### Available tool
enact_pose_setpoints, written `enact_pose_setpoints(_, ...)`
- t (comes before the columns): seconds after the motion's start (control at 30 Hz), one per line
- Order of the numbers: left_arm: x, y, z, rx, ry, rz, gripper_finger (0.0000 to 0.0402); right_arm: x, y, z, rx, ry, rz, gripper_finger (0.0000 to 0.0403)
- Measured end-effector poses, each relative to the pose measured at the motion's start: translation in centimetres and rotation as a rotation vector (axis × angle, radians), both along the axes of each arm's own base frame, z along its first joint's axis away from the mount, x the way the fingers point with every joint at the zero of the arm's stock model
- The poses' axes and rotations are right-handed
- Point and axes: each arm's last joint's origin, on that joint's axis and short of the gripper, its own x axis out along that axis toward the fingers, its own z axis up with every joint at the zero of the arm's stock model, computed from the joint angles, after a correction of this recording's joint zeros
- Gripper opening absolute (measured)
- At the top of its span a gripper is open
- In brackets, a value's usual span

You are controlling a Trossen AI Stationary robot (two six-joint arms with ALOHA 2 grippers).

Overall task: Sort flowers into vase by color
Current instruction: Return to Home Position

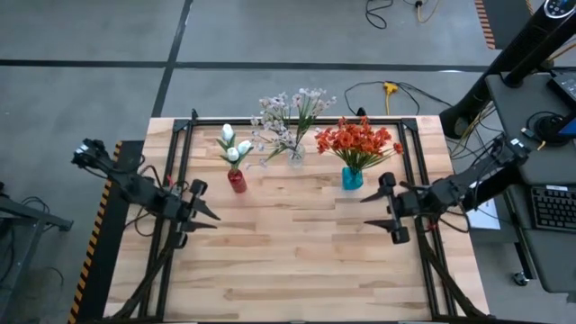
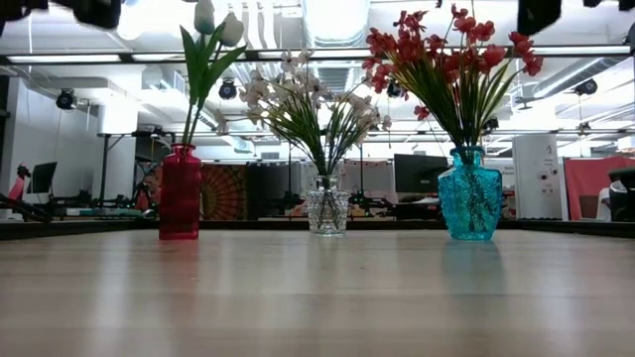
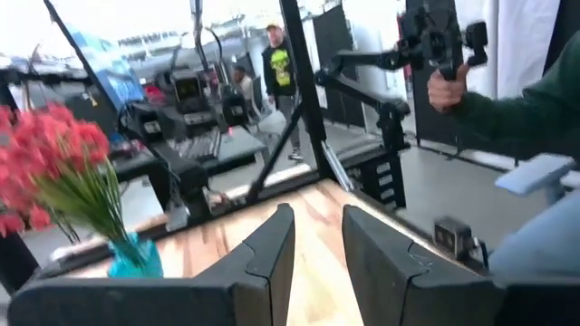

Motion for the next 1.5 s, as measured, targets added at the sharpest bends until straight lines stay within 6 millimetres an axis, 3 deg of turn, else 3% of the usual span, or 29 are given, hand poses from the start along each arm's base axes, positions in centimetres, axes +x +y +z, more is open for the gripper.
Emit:
enact_pose_setpoints(0.17,0.2,0.0,-3.0,-0.028,0.003,0.019,0.0079,-2.1,-1.2,-1.2,0.017,-0.112,-0.008,0.0258)
enact_pose_setpoints(0.3,0.6,1.1,-4.7,-0.026,-0.064,0.184,0.0079,-3.7,-2.4,-2.2,0.027,-0.227,-0.046,0.0257)
enact_pose_setpoints(0.5,1.0,2.9,-4.4,0.011,-0.101,0.109,0.0074,-5.4,-3.7,-2.9,-0.003,-0.313,-0.11,0.0235)
enact_pose_setpoints(0.6,1.1,3.6,-5.4,0.02,-0.009,0.067,0.0059,-6.0,-4.0,-3.2,-0.021,-0.289,-0.109,0.0223)
enact_pose_setpoints(0.77,0.9,4.3,-7.5,-0.001,0.124,0.053,0.001,-5.4,-3.8,-5.0,-0.088,-0.168,-0.103,0.021)
enact_pose_setpoints(0.87,0.8,4.4,-9.2,-0.009,0.16,0.039,0.0005,-5.0,-3.6,-6.7,-0.119,-0.131,-0.103,0.0202)
enact_pose_setpoints(0.97,0.7,4.4,-9.4,-0.047,0.199,0.046,0.0004,-4.7,-3.5,-8.4,-0.185,-0.025,-0.118,0.0194)
enact_pose_setpoints(1.17,0.8,4.7,-9.6,-0.073,0.22,0.166,0.0003,-4.4,-3.8,-8.7,-0.238,0.022,-0.219,0.0176)
enact_pose_setpoints(1.5,1.1,4.7,-9.9,-0.143,0.292,0.18,0.0006,-4.3,-3.7,-8.8,-0.254,0.041,-0.215,0.0171)
